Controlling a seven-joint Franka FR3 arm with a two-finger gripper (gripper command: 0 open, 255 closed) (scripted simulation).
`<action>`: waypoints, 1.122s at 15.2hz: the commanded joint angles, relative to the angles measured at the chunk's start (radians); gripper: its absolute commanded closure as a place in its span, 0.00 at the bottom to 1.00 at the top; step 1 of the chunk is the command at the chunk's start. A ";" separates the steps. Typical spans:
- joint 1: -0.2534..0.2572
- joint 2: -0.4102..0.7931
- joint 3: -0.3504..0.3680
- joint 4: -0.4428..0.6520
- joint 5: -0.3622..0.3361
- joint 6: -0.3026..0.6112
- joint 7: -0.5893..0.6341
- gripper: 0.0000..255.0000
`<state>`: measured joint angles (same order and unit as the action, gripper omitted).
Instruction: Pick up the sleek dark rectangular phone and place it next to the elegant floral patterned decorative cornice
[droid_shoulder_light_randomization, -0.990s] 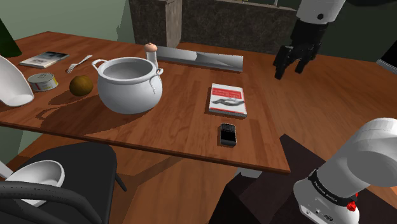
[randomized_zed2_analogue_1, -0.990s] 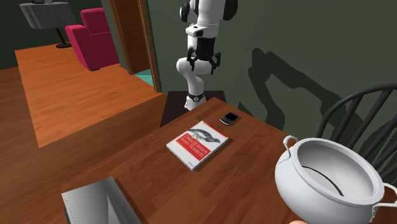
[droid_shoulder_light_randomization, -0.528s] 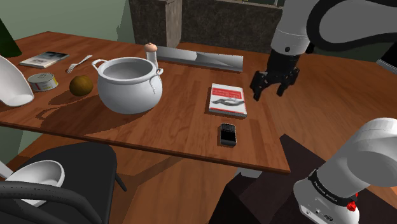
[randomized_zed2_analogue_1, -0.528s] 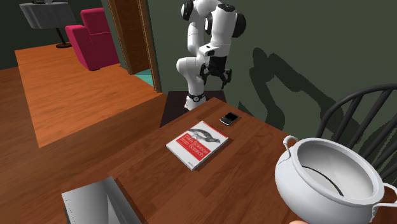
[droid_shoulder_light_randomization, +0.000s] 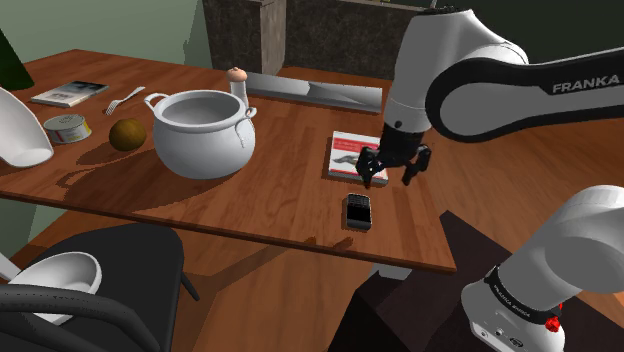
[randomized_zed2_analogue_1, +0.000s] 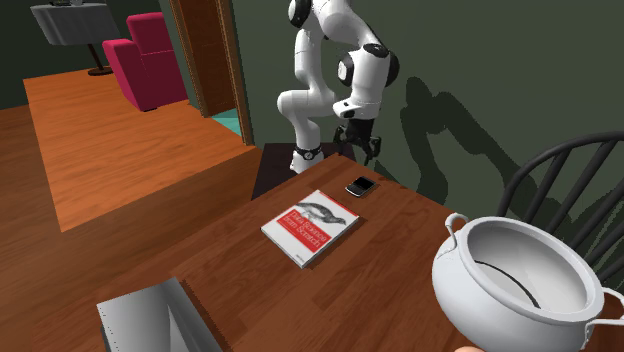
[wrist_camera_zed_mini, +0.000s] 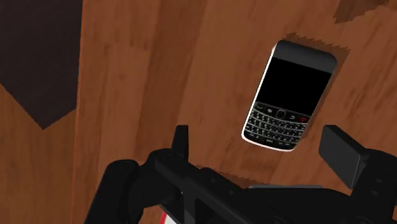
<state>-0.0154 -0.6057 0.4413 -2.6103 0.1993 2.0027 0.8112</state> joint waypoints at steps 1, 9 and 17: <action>-0.013 0.070 0.049 0.002 0.012 0.073 0.072 0.00; -0.051 0.234 0.148 -0.011 0.002 0.253 0.208 0.00; -0.060 0.273 0.163 -0.035 -0.009 0.314 0.219 0.00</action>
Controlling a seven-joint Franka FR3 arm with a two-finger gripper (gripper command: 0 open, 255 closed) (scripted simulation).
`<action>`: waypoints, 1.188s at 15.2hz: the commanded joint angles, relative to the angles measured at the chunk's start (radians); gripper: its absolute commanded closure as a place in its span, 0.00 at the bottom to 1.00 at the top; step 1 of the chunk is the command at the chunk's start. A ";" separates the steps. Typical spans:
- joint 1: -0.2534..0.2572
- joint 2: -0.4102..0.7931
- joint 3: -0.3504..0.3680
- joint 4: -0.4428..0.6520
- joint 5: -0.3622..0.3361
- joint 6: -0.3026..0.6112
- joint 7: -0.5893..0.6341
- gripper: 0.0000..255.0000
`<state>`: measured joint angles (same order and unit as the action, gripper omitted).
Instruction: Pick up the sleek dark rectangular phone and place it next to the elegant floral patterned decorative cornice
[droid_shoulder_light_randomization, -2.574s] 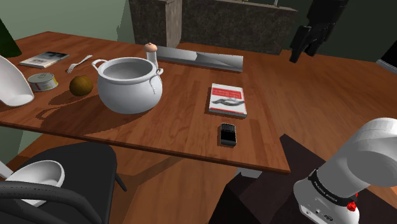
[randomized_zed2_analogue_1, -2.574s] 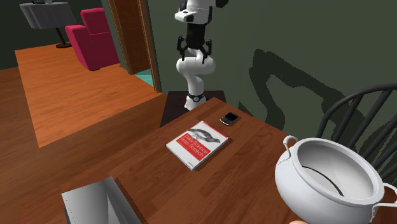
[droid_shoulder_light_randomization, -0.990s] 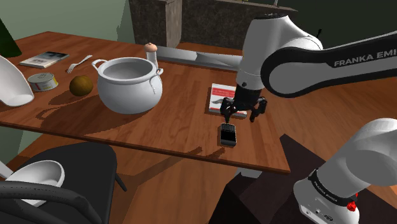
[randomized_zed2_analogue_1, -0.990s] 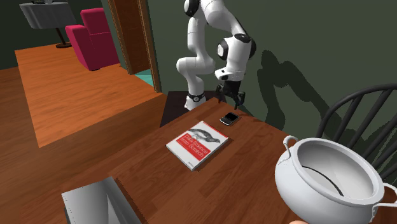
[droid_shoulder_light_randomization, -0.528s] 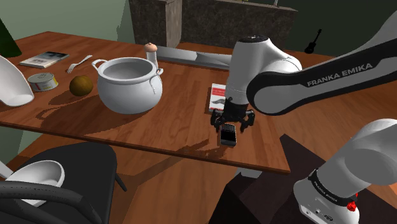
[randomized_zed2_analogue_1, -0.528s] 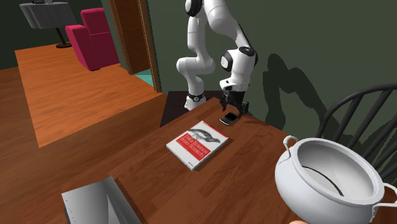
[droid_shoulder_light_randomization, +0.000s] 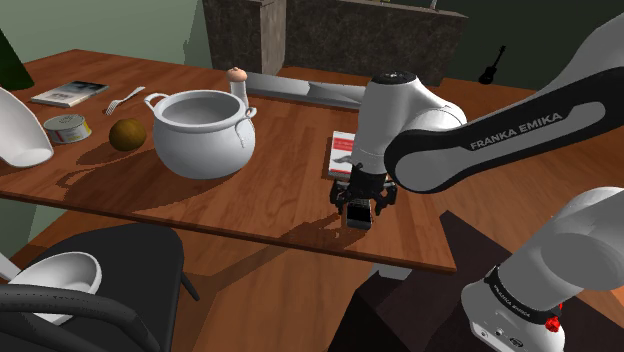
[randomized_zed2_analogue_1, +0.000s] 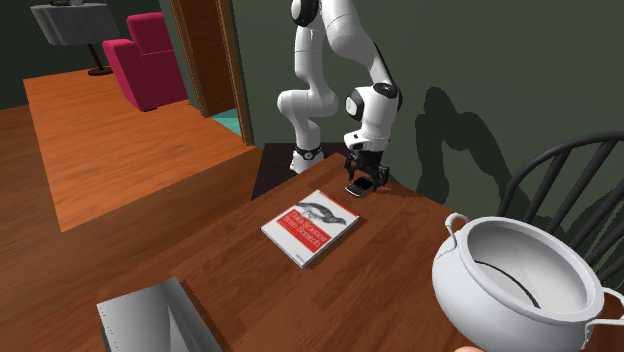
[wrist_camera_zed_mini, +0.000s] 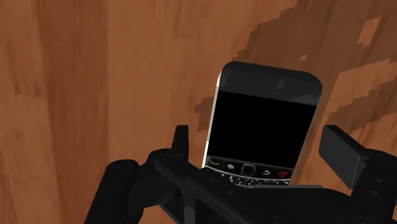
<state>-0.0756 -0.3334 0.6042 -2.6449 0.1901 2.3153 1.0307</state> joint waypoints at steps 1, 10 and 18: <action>0.000 0.000 0.000 -0.001 0.000 0.001 0.000 0.00; -0.002 0.003 0.001 0.002 -0.002 0.001 0.001 1.00; 0.012 -0.056 -0.023 0.030 0.015 -0.083 -0.019 1.00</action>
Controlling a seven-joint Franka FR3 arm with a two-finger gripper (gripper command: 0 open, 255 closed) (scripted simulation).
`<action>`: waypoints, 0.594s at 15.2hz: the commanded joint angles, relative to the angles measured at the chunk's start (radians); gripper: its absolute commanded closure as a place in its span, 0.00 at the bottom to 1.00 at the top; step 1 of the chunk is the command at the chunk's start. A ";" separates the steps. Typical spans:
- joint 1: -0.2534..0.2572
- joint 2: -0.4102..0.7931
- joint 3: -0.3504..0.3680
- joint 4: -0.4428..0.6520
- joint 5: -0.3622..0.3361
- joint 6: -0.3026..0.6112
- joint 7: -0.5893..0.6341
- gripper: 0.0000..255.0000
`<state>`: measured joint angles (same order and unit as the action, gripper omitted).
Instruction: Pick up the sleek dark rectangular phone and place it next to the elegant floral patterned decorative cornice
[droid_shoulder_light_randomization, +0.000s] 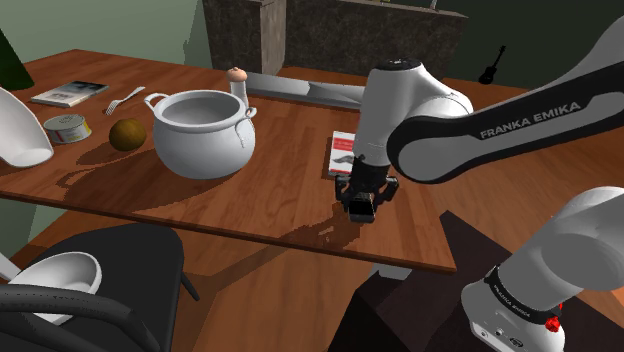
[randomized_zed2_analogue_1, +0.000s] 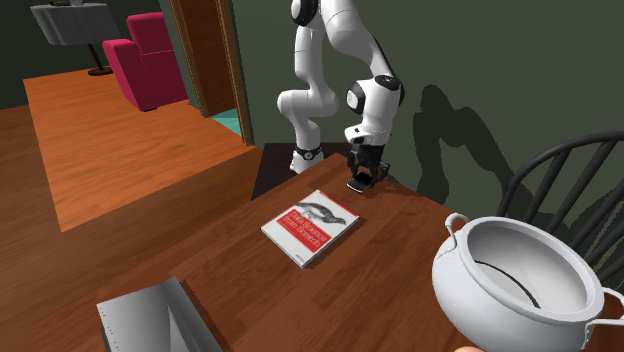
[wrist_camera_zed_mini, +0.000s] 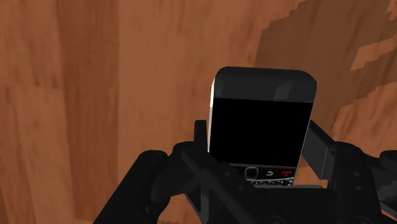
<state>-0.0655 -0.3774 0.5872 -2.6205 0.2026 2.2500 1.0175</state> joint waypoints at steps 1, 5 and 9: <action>0.004 -0.022 -0.011 0.013 0.004 -0.035 -0.009 1.00; 0.009 -0.059 -0.029 0.042 0.009 -0.100 -0.019 1.00; 0.013 -0.090 -0.045 0.075 0.010 -0.163 -0.026 1.00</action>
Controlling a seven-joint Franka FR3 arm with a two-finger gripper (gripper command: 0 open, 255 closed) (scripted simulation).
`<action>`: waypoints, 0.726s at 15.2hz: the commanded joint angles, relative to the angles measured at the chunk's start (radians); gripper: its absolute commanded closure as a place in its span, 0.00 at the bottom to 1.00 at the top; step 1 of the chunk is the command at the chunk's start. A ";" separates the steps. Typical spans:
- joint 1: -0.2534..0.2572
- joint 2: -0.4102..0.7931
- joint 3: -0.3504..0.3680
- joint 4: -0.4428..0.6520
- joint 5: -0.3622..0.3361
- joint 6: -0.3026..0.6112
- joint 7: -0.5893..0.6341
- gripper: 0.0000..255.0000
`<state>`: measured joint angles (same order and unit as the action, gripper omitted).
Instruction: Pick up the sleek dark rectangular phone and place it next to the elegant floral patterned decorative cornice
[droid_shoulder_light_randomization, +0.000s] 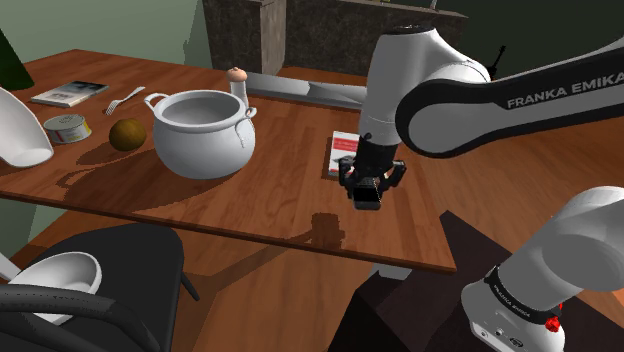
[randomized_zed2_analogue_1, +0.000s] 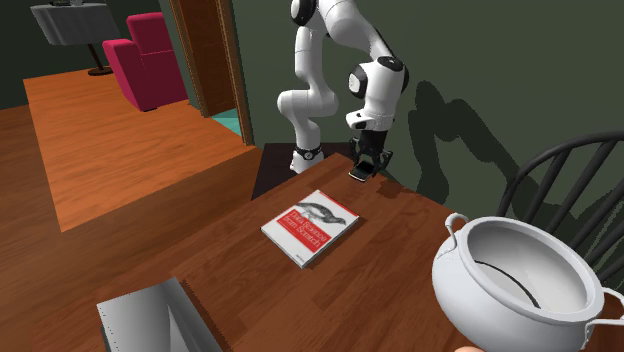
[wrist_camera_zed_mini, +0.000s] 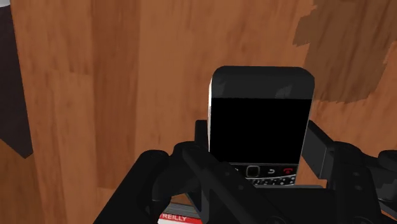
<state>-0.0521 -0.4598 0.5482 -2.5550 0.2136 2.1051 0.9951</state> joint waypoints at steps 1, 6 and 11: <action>0.000 -0.015 -0.010 0.018 -0.001 -0.033 -0.005 1.00; 0.002 -0.044 -0.029 0.065 -0.004 -0.109 -0.012 1.00; 0.002 -0.066 -0.046 0.116 -0.008 -0.182 -0.017 1.00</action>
<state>-0.0506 -0.5204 0.5066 -2.4483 0.2058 1.9392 0.9800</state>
